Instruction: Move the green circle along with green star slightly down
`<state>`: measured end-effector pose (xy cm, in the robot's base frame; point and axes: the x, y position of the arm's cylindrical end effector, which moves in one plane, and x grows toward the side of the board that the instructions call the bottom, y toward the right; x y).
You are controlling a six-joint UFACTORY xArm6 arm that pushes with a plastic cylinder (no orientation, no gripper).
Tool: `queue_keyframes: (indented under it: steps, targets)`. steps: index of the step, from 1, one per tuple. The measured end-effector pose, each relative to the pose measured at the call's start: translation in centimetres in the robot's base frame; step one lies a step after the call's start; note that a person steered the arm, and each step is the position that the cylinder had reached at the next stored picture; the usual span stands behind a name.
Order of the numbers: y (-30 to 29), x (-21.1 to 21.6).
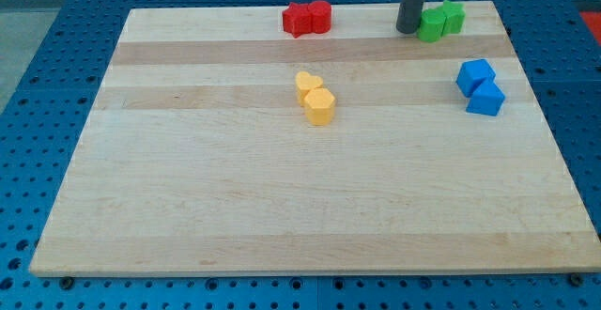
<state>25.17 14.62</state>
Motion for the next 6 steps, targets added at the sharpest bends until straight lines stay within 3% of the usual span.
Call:
queue_keyframes:
  steps: [6]
  targets:
    - [0.9,-2.8]
